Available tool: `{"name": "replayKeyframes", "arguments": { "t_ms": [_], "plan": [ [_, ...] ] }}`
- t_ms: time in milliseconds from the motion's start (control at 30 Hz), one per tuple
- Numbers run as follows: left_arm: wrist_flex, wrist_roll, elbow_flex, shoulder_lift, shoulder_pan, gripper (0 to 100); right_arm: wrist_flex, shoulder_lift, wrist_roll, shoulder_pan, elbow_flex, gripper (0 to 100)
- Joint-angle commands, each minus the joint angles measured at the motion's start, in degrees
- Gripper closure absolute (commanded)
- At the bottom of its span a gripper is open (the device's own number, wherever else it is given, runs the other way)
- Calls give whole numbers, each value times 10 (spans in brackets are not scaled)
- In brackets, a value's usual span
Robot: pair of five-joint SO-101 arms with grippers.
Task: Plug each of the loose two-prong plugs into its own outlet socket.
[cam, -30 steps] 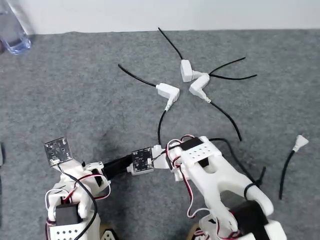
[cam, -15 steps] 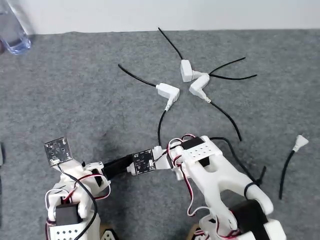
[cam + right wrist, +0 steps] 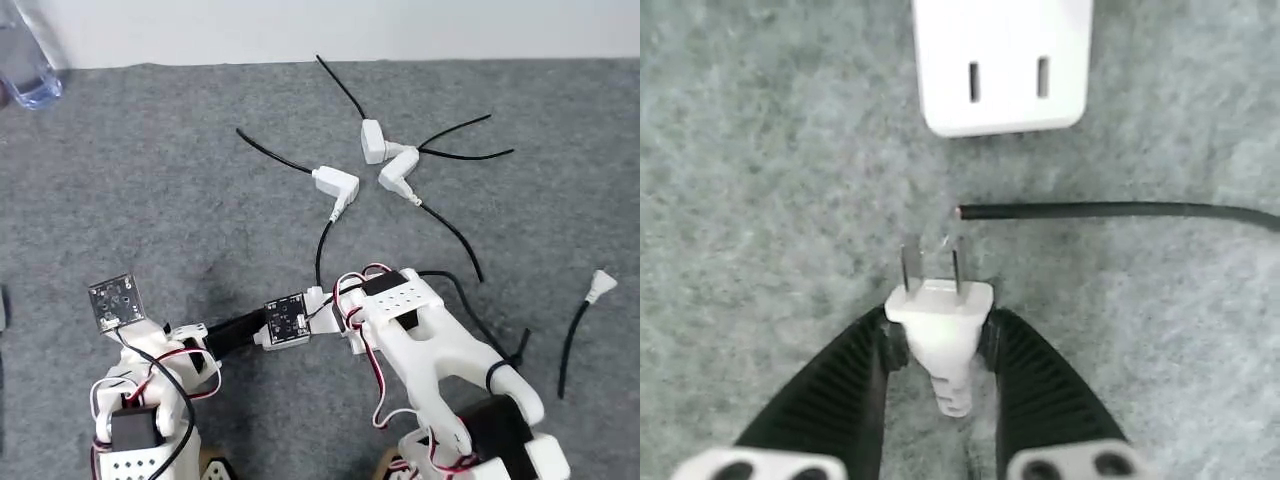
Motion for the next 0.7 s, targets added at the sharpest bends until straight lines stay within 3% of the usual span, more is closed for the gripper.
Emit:
{"name": "replayKeyframes", "arguments": {
  "t_ms": [0, 133, 267, 433, 667],
  "plan": [
    [3, -4, -7, -4, -2, 349, -10, 11, -4, 1, -11, 990],
    [3, -4, -7, -4, -1, 349, -13, 11, -58, -1, -25, 990],
    [2, -4, -7, -4, 0, 349, -6, 7, -181, 2, -84, 990],
    [-1, -4, -7, -4, 0, 349, 53, 7, -282, -5, -154, 990],
    [-2, -3, -7, -5, 18, 349, 184, 6, -323, -16, -252, 990]
  ]
}}
